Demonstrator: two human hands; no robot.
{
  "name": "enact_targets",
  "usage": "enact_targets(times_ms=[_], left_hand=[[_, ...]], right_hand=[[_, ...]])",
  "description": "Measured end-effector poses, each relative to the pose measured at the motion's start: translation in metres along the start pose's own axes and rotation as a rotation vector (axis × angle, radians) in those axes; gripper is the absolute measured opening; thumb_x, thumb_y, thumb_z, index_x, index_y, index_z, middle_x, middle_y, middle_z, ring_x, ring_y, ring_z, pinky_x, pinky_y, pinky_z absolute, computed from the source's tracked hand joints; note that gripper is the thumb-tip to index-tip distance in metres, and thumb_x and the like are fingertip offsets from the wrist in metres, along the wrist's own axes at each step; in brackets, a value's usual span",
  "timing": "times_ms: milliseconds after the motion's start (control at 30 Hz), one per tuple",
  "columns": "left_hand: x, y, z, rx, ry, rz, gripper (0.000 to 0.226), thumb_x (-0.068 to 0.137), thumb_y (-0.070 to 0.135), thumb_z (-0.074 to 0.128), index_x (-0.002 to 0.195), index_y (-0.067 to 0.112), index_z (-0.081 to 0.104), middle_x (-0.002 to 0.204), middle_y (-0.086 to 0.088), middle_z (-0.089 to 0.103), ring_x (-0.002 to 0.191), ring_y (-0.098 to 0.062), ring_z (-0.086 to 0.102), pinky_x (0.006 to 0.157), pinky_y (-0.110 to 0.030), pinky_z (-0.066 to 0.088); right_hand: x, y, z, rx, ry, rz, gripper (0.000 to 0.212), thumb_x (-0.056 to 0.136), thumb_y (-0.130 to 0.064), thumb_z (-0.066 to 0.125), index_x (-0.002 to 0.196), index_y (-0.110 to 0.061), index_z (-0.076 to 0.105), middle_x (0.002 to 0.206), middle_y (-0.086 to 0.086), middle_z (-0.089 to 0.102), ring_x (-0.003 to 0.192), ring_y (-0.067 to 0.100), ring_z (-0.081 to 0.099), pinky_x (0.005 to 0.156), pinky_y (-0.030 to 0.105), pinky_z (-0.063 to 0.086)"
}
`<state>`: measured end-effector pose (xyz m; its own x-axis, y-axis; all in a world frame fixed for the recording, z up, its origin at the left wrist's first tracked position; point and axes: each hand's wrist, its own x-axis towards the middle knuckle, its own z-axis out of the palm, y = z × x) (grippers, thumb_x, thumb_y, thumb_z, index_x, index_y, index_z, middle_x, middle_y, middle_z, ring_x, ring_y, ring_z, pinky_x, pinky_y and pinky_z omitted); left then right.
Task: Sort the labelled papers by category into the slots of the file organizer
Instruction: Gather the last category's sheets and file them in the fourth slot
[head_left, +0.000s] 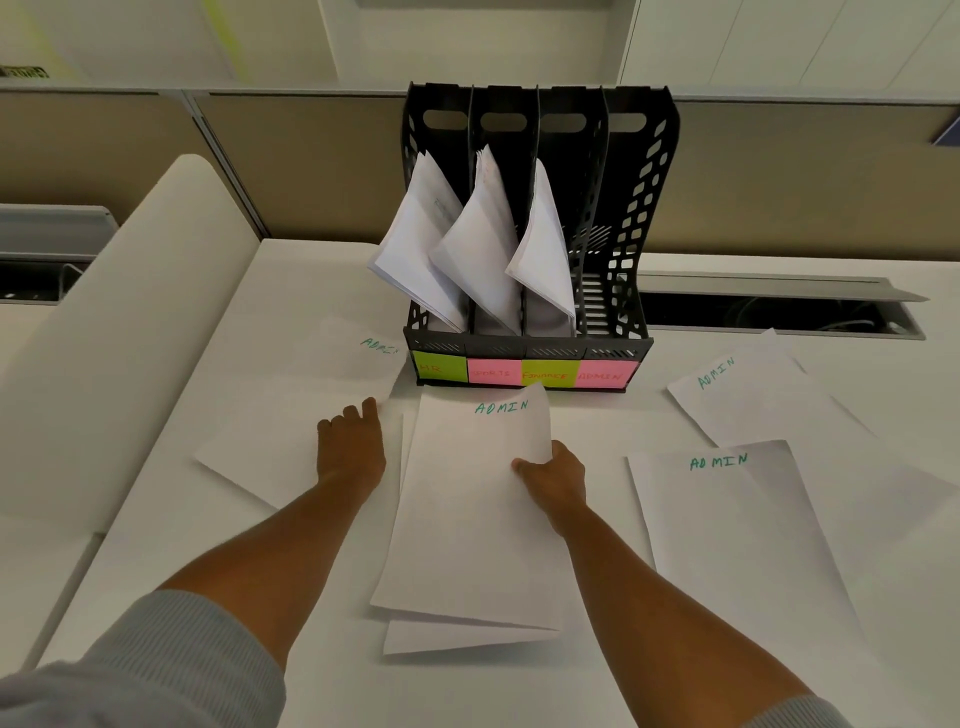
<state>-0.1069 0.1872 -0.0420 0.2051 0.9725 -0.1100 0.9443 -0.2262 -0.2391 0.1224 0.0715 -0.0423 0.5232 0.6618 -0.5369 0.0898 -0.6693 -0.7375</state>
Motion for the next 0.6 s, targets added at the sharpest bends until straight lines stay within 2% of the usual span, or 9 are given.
enact_targets(times_ms=[100, 167, 300, 400, 467, 533, 600], left_hand=[[-0.001, 0.0, -0.002, -0.058, 0.007, 0.029, 0.048, 0.085, 0.011, 0.052, 0.131, 0.014, 0.042, 0.102, -0.003, 0.06, 0.078, -0.018, 0.061, 0.067, -0.027, 0.039], [-0.003, 0.006, -0.008, -0.285, 0.007, -0.021, 0.048, 0.083, 0.011, 0.053, 0.129, 0.016, 0.044, 0.1, -0.003, 0.064, 0.073, -0.021, 0.062, 0.063, -0.028, 0.043], [-0.011, 0.032, -0.026, -0.527, -0.023, -0.077, 0.05, 0.076, 0.026, 0.057, 0.122, 0.014, 0.04, 0.086, -0.004, 0.061, 0.068, -0.025, 0.057, 0.059, -0.029, 0.042], [-0.018, 0.057, -0.036, -0.733, -0.178, -0.095, 0.058, 0.077, 0.033, 0.063, 0.125, 0.017, 0.034, 0.097, -0.007, 0.062, 0.085, -0.03, 0.062, 0.066, -0.031, 0.044], [-0.022, 0.073, -0.04, -0.905, -0.331, -0.119, 0.057, 0.077, 0.034, 0.065, 0.123, 0.018, 0.036, 0.101, -0.005, 0.061, 0.092, -0.027, 0.063, 0.073, -0.032, 0.047], [-0.029, 0.089, -0.044, -1.093, -0.491, -0.12, 0.052, 0.076, 0.03, 0.066, 0.121, 0.017, 0.042, 0.096, -0.004, 0.065, 0.079, -0.021, 0.066, 0.074, -0.034, 0.052], [-0.036, 0.101, -0.048, -1.198, -0.651, -0.073, 0.051, 0.076, 0.026, 0.069, 0.12, 0.015, 0.047, 0.089, -0.005, 0.067, 0.068, -0.016, 0.064, 0.067, -0.03, 0.054]], right_hand=[[-0.001, 0.0, 0.0, -0.005, -0.001, -0.002, 0.028, 0.077, -0.022, 0.064, 0.103, -0.019, 0.056, 0.098, -0.001, 0.061, 0.087, 0.024, 0.062, 0.071, 0.033, 0.054], [-0.001, 0.0, 0.0, -0.005, 0.003, -0.003, 0.029, 0.078, -0.021, 0.062, 0.106, -0.017, 0.057, 0.099, 0.001, 0.061, 0.089, 0.025, 0.062, 0.073, 0.036, 0.055], [-0.004, -0.001, -0.002, 0.028, 0.011, 0.013, 0.029, 0.081, -0.017, 0.056, 0.11, -0.014, 0.057, 0.105, 0.004, 0.062, 0.09, 0.027, 0.061, 0.074, 0.037, 0.056], [-0.008, 0.0, -0.005, 0.066, 0.007, 0.022, 0.029, 0.082, -0.017, 0.053, 0.111, -0.014, 0.057, 0.109, 0.007, 0.063, 0.089, 0.025, 0.061, 0.064, 0.03, 0.051], [-0.011, 0.0, -0.007, 0.08, 0.004, 0.03, 0.032, 0.084, -0.02, 0.053, 0.115, -0.013, 0.058, 0.113, 0.008, 0.063, 0.091, 0.026, 0.061, 0.065, 0.028, 0.05], [-0.013, 0.0, -0.009, 0.102, -0.009, 0.035, 0.035, 0.089, -0.028, 0.053, 0.12, -0.012, 0.057, 0.116, 0.009, 0.063, 0.095, 0.026, 0.061, 0.075, 0.033, 0.052], [-0.015, 0.001, -0.011, 0.113, -0.033, 0.037, 0.042, 0.092, -0.039, 0.051, 0.124, -0.011, 0.056, 0.118, 0.01, 0.063, 0.099, 0.028, 0.061, 0.084, 0.038, 0.053]])
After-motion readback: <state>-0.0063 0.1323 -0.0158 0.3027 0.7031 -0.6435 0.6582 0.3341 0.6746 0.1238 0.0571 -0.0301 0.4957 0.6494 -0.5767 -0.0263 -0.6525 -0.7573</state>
